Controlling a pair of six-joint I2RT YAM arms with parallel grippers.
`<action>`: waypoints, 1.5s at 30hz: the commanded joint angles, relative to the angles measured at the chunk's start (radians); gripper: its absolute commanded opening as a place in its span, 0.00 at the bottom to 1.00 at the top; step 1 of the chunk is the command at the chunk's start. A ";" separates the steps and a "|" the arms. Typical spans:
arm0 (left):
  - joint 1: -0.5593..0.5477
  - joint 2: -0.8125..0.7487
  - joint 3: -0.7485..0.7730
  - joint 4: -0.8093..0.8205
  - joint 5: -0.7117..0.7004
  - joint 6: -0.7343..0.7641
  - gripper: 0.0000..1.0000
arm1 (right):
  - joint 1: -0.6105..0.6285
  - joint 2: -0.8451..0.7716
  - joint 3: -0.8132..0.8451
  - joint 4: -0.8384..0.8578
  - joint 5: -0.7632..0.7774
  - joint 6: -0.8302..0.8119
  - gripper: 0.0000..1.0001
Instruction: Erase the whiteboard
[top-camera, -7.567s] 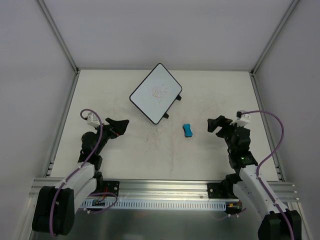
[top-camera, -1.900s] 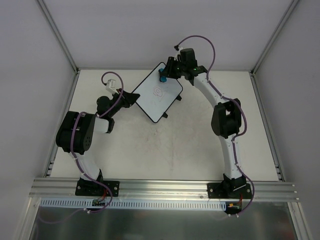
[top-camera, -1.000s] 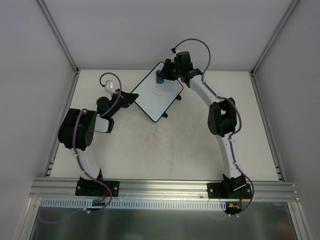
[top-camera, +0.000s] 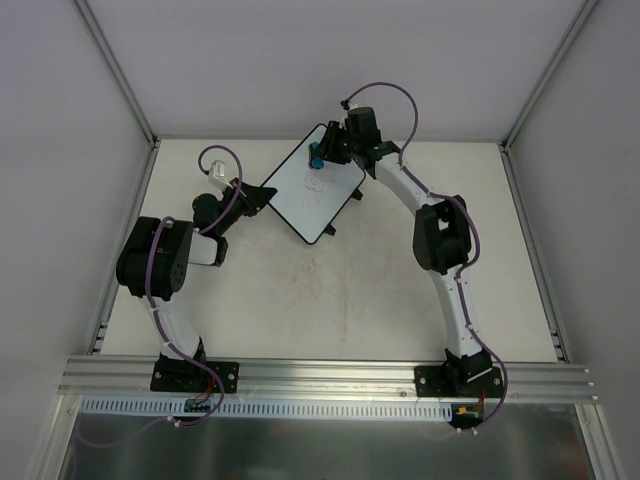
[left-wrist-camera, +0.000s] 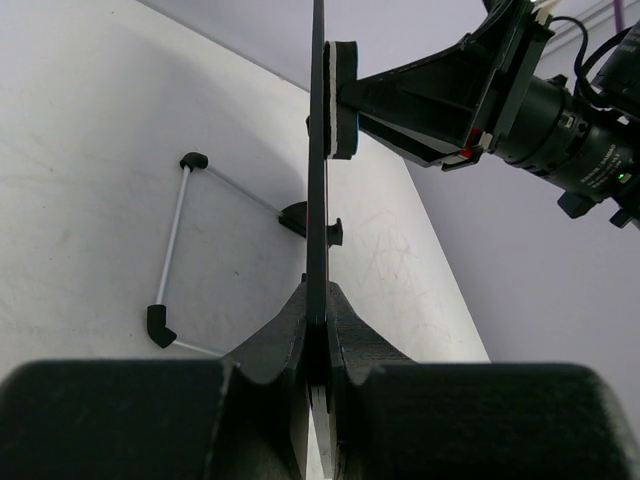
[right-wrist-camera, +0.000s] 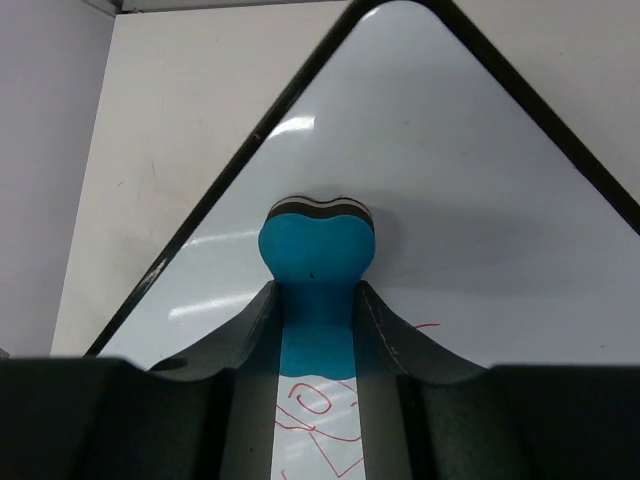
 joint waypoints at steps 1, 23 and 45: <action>0.000 0.021 -0.021 0.179 0.042 0.051 0.00 | -0.025 -0.005 -0.058 -0.030 0.052 0.052 0.00; -0.005 0.021 -0.023 0.187 0.047 0.042 0.00 | -0.089 -0.074 -0.239 -0.082 0.089 0.083 0.00; -0.015 0.021 -0.012 0.176 0.047 0.054 0.00 | 0.192 -0.123 -0.146 -0.074 0.000 -0.280 0.00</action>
